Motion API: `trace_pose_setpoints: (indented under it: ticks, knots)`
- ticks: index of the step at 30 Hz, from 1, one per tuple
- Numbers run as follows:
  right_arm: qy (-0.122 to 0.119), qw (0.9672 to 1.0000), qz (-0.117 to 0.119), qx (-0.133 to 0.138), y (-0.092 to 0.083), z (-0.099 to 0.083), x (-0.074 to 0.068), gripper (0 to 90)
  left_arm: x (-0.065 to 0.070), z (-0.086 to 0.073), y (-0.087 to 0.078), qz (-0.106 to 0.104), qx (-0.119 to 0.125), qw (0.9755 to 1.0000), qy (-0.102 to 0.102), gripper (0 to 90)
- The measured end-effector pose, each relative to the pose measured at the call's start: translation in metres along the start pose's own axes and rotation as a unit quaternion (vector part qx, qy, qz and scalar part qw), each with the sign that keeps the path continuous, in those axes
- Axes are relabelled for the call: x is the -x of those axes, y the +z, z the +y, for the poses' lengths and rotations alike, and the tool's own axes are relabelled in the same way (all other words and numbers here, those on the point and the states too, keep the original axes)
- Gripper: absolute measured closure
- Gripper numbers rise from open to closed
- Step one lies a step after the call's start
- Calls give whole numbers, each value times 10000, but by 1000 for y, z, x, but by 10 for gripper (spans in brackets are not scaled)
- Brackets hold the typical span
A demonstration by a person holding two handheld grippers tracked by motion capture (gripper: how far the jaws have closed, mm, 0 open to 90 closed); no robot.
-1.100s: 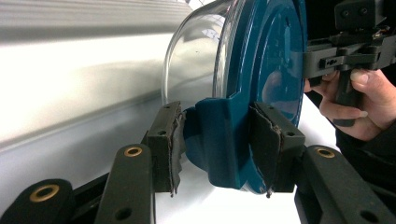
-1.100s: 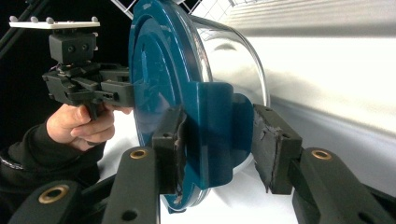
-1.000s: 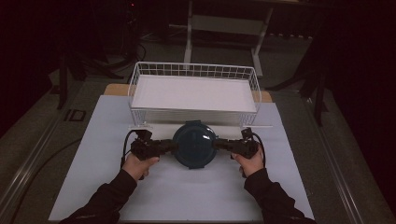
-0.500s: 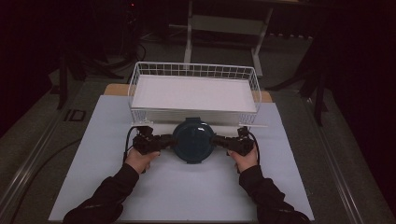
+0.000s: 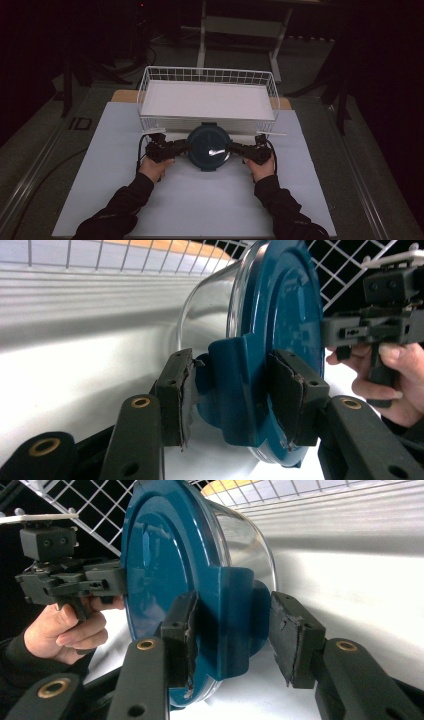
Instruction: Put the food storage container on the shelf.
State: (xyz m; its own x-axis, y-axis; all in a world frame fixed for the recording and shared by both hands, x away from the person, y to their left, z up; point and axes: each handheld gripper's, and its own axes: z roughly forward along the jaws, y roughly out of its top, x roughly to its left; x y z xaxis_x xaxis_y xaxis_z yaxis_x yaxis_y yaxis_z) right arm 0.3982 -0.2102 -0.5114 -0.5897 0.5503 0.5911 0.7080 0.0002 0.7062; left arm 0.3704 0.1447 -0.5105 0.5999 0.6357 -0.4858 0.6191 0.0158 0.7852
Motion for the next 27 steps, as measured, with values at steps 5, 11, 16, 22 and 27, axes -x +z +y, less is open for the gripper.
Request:
trace_pose_setpoints:
  ticks: [5, 11, 16, 22, 27]
  knots:
    - [47, 9999, -93, 67, 1, 0, 1, 543, -7, -2, 4, -110, 197, 9997, -137, 536]
    - [-45, 9991, -366, 194, 4, -1, -7, 529, -8, -5, 5, 71, 295, 9995, 13, 514]
    - [-49, 9981, -529, 323, 6, 1, -8, 519, -3, -2, 7, 320, 350, 9988, 124, 492]
    - [-155, 9957, -821, 411, 8, 3, -9, 423, -2, -1, 9, 584, 436, 9972, 138, 407]
    - [-106, 9946, -927, 452, 10, 6, -10, 416, 0, 4, 11, 885, 439, 9947, 273, 391]
